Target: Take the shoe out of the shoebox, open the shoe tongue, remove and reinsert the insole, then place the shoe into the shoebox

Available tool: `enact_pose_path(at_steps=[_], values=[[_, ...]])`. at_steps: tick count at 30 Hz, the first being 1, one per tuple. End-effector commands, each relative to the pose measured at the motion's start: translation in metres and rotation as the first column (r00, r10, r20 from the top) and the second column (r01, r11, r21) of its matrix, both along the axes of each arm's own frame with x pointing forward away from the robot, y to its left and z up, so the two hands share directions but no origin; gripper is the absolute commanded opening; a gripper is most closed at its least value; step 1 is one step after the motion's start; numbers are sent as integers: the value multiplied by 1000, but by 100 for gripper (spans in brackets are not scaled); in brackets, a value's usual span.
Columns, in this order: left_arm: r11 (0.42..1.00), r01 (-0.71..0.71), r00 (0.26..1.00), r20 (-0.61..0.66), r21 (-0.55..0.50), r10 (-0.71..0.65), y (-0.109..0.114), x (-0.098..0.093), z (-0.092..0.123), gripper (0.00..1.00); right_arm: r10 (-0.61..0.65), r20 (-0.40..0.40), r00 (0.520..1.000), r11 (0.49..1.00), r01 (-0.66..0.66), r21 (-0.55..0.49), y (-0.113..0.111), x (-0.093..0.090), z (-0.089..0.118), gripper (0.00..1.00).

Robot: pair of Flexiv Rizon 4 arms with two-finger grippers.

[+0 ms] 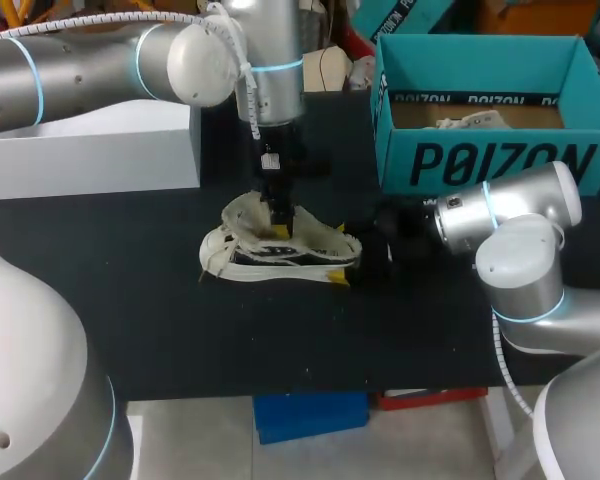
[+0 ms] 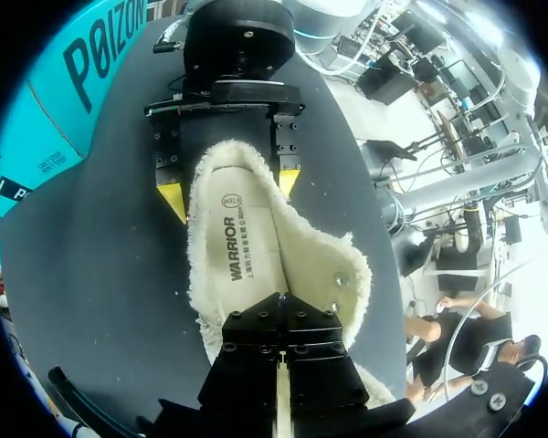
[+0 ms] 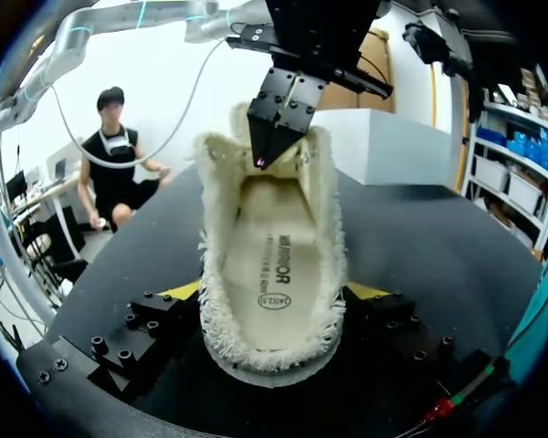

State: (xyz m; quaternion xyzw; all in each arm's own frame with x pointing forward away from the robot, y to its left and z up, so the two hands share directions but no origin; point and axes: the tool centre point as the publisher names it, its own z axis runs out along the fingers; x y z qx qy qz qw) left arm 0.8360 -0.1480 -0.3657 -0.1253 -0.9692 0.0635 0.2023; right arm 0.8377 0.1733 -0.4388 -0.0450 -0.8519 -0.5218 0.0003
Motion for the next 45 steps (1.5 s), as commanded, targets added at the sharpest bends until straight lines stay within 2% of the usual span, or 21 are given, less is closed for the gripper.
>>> enact_pose_path(at_steps=[1, 10, 33, 45], values=[[1000, 1, 1000, 15, -5, -1, -1, -2, 3, 0, -1, -1, 1000, 1000, 1, -1, -1, 1, -3, 0], [1000, -19, 999, 29, 7, 19, -7, -13, -10, 0, -1, -1, 1000, 1000, 1, -1, -1, 1, -3, 0], [998, -63, 998, 22, 16, 63, -13, -24, -44, 0, -1, -1, 1000, 1000, 1, -1, -1, 1, -3, 0], [998, -63, 998, 21, 12, 62, -15, -28, -52, 0, -1, -1, 1000, 1000, 1, -1, -1, 1, -3, 0]])
